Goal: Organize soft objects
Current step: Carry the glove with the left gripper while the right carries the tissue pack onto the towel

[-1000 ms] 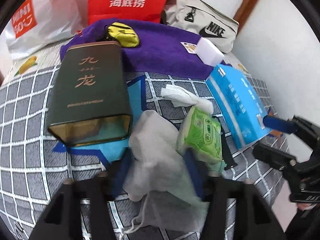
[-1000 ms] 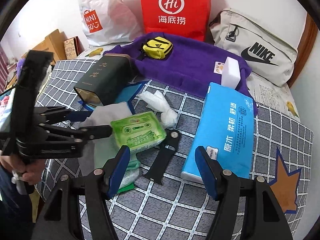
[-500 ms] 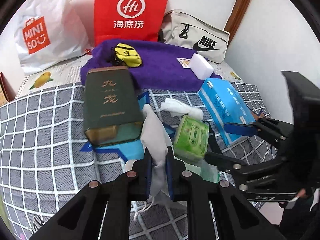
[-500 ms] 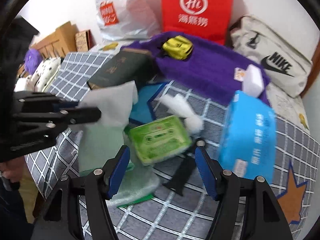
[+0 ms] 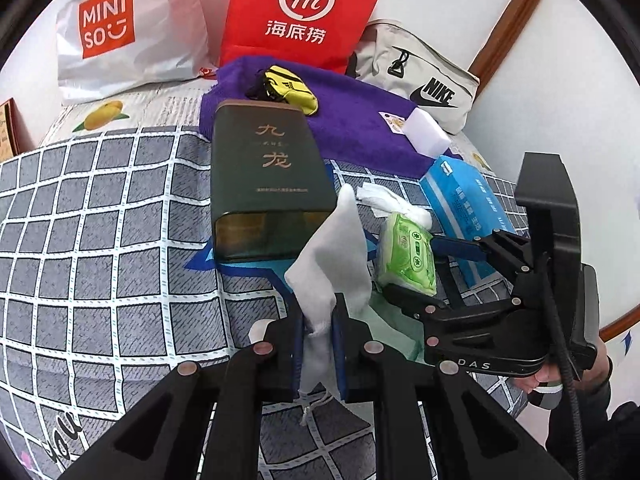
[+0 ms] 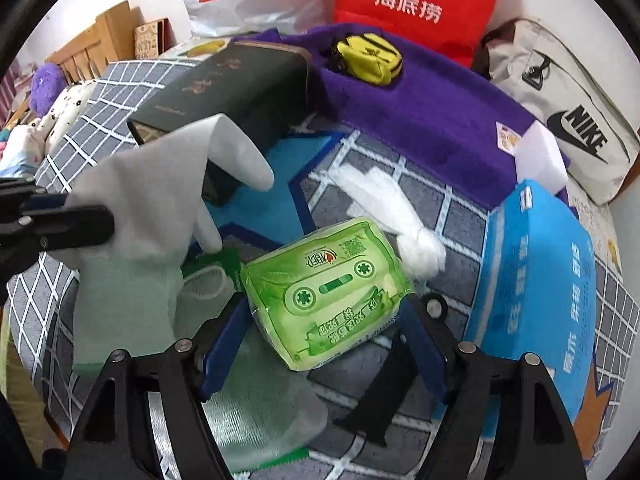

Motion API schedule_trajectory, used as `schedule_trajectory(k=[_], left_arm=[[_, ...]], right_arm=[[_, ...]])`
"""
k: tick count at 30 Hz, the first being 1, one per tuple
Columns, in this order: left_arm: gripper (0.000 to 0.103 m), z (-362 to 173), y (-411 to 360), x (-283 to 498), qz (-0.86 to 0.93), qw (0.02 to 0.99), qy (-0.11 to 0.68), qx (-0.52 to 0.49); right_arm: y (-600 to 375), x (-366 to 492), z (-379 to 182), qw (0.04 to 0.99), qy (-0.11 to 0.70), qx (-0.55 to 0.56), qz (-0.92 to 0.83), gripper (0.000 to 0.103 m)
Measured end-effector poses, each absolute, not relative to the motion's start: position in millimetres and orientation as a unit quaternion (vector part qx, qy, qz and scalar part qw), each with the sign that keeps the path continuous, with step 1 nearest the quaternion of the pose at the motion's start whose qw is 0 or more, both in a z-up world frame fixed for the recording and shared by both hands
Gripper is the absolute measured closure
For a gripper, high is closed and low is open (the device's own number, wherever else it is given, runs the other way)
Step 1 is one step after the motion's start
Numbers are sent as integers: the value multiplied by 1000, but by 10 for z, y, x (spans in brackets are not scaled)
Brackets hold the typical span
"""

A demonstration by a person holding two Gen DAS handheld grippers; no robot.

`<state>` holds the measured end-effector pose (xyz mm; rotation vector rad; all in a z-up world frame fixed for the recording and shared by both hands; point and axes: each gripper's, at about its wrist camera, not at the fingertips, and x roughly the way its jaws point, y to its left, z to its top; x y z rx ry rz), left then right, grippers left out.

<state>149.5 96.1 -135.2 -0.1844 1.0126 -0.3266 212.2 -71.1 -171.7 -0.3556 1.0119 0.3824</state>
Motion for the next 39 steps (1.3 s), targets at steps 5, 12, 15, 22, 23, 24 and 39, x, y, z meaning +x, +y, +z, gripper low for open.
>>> schedule_trajectory(k=[5, 12, 15, 22, 23, 24, 39], left_arm=[[90, -1362, 954, 1505, -156, 856, 484, -92], [90, -1206, 890, 1461, -166, 865, 465, -91], [90, -1123, 850, 1447, -180, 866, 456, -101], [90, -843, 737, 1382, -188, 878, 430, -90], [90, -800, 725, 1376, -188, 881, 426, -88], [90, -757, 715, 1374, -187, 883, 423, -86], [90, -423, 625, 1619, -158, 899, 402, -72]], right_arm=[[-830, 2073, -1617, 843, 477, -133, 208, 47], [-970, 1910, -1334, 854, 457, -114, 219, 50], [-1034, 1825, -1204, 860, 447, -107, 221, 50], [-1217, 1742, -985, 876, 422, -96, 215, 50], [-1250, 1729, -960, 878, 419, -93, 212, 50], [-1297, 1715, -925, 880, 416, -87, 210, 50], [-1513, 1834, -656, 897, 394, -74, 186, 50]])
